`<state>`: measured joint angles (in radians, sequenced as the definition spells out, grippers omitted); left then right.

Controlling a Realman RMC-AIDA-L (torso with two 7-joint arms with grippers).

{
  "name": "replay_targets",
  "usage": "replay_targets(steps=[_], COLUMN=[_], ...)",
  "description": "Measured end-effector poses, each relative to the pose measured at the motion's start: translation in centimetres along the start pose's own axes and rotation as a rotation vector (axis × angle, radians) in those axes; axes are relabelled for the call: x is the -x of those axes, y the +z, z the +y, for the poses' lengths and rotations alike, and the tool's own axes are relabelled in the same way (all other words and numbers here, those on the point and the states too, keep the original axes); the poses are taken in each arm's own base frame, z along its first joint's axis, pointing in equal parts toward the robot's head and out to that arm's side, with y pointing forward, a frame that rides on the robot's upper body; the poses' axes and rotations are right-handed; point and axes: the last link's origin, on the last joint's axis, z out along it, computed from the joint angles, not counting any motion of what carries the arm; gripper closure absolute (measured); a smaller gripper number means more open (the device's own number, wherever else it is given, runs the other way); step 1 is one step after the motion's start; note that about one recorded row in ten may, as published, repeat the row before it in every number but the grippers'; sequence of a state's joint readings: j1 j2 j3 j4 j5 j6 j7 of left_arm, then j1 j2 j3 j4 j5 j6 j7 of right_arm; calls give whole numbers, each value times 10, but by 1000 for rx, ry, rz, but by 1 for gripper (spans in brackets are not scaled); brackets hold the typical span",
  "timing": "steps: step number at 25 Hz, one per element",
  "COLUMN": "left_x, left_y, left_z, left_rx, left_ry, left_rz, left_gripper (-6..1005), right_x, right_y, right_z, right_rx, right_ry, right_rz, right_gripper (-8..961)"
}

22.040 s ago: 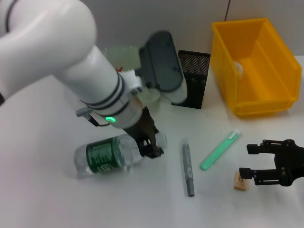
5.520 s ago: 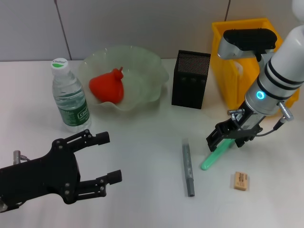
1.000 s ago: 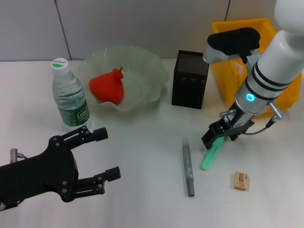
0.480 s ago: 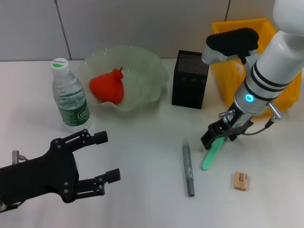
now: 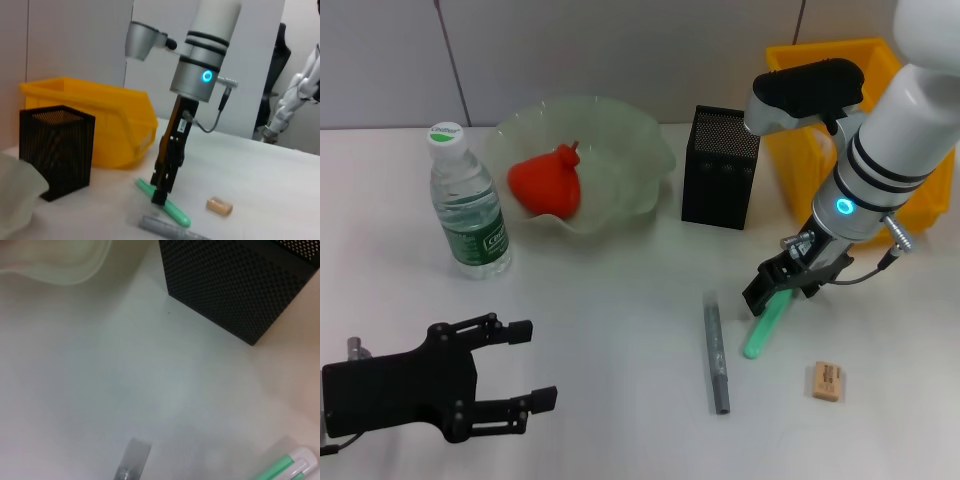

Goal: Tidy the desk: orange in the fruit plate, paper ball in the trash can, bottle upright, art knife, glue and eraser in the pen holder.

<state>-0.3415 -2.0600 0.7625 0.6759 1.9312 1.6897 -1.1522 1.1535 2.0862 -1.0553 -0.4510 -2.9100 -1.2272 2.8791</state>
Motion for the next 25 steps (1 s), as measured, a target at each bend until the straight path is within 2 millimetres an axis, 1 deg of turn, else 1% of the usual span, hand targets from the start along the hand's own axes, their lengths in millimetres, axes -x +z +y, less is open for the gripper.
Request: replay_targets(steps=[8,25], left_x=[2,-1], left_y=[-2,-2], left_z=[0,1], left_rx=[6,14], left_ry=[-8,0], left_rz=[-31,-20], left_gripper=[155,155], right_x=[0,-1], right_y=[0,1], right_z=[0,-1], right_rx=[-1,-1], right_ry=[-1,0], right_rz=[-2,-2], right_gripper=[237,257])
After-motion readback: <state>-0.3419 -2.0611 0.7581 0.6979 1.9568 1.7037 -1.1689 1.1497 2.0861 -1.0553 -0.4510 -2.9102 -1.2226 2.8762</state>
